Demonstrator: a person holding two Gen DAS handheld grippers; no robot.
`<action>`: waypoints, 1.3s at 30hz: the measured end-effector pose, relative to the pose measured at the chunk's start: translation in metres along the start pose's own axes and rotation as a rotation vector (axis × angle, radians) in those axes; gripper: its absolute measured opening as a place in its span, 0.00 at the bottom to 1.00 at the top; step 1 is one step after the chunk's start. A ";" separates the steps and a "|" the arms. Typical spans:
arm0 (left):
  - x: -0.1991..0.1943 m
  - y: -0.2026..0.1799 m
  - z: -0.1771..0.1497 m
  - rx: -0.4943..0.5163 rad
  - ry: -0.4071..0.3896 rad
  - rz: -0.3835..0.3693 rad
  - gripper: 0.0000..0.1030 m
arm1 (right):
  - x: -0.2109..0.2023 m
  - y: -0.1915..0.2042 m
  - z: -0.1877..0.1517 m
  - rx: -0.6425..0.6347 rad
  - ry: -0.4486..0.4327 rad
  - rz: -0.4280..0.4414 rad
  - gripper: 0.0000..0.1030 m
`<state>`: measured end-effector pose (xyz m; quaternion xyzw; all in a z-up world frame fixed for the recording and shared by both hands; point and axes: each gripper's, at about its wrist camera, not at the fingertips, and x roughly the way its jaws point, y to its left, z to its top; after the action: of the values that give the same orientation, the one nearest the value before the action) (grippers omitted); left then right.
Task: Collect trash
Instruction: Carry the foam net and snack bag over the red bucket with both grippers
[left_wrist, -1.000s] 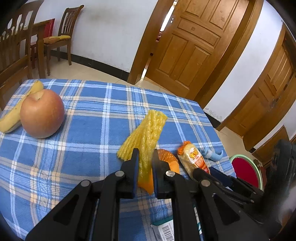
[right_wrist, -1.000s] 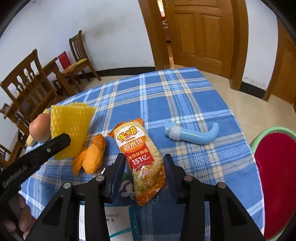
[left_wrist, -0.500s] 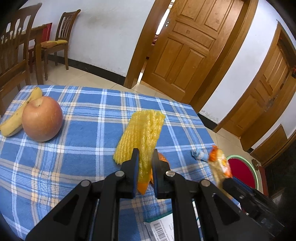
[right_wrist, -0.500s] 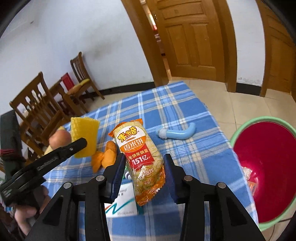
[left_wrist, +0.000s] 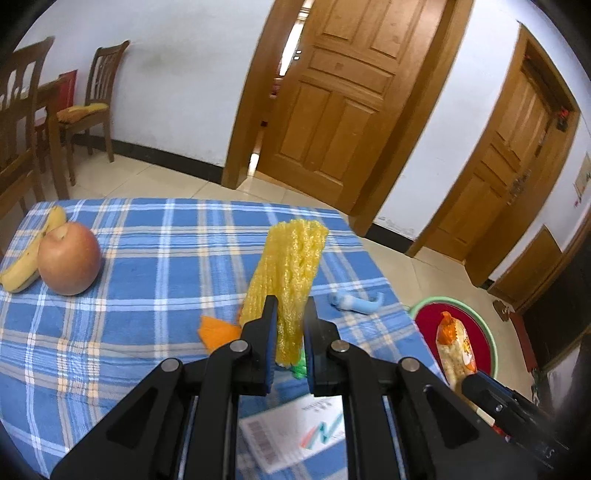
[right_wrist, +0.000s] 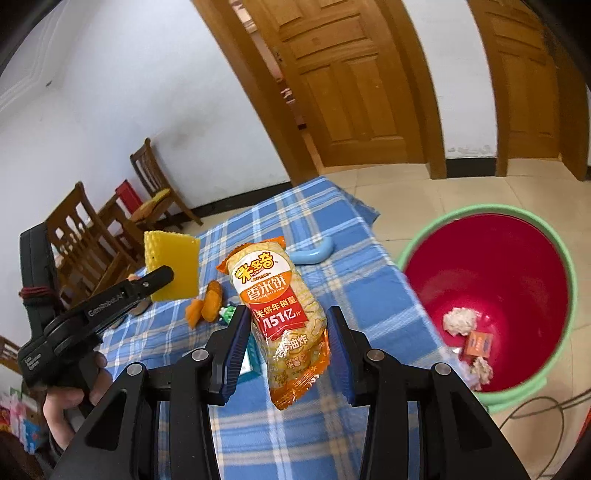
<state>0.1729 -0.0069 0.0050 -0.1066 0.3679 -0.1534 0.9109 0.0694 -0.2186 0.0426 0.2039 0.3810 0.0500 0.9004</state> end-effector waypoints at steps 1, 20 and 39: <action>-0.002 -0.005 -0.001 0.009 0.004 -0.008 0.11 | -0.003 -0.004 -0.001 0.010 -0.006 -0.003 0.42; -0.013 -0.086 -0.023 0.102 0.063 -0.114 0.11 | -0.048 -0.065 -0.009 0.161 -0.079 -0.035 0.42; 0.025 -0.159 -0.038 0.217 0.152 -0.178 0.11 | -0.062 -0.132 -0.015 0.294 -0.112 -0.102 0.42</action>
<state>0.1310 -0.1673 0.0108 -0.0281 0.4062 -0.2800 0.8694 0.0064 -0.3493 0.0208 0.3162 0.3432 -0.0632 0.8822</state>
